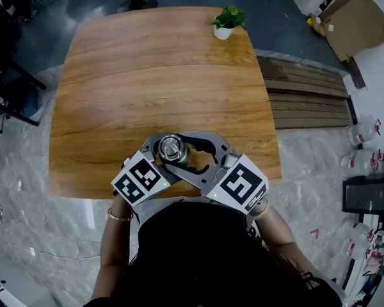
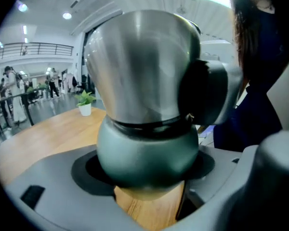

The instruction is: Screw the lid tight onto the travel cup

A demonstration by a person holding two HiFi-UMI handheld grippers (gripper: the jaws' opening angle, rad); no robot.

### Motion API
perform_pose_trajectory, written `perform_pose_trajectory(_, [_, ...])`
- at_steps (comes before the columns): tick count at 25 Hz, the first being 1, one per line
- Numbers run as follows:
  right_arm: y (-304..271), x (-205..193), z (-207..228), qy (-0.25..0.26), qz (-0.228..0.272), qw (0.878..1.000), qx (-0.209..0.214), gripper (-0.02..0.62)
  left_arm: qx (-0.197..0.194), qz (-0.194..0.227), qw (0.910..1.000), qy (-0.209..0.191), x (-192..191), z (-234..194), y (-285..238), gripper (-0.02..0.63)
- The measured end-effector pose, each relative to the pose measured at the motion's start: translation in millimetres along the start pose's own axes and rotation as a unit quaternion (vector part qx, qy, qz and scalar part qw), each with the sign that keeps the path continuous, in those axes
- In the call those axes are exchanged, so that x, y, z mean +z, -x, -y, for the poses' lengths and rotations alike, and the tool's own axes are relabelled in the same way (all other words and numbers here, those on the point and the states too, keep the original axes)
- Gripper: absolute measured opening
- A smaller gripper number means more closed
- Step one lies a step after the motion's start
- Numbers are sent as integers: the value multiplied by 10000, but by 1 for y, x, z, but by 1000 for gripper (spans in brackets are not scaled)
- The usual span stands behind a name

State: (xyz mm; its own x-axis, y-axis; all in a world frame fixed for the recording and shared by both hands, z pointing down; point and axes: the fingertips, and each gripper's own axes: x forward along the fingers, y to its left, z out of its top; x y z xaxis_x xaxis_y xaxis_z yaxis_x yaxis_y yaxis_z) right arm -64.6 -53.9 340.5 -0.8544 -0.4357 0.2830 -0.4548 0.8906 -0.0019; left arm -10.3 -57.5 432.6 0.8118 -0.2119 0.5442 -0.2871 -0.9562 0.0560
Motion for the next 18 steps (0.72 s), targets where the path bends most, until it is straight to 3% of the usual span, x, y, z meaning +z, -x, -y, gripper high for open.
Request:
perform_pose_trajectory(3, [-1,5,5,88,189,9992,-341,252,370,-10,9991,214,5,-10,2,400])
perform_pose_trajectory(5, [0,10,3,-52,329,9993,-174,253,293,21,9994,190,8,-6,5,400])
perform_pose_trajectory(8, [5,18,-7,-241,382,9982,392,256,-319,116,9994,-95,13,13,11,400])
perform_pose_trajectory(13, [15,21,-22,-520,354,9903,1241,265,-1375,235,9898,-275,19,43,18,400])
perform_pose_trajectory(15, [16,23,-21,-522,412,9901,1235,264,-1443,229,9889,-286,20,45,17,400])
perform_pose_trajectory(18, [13,25,-14,-257,415,9959,756,262,-1162,240,9927,-206,23,35,15,400])
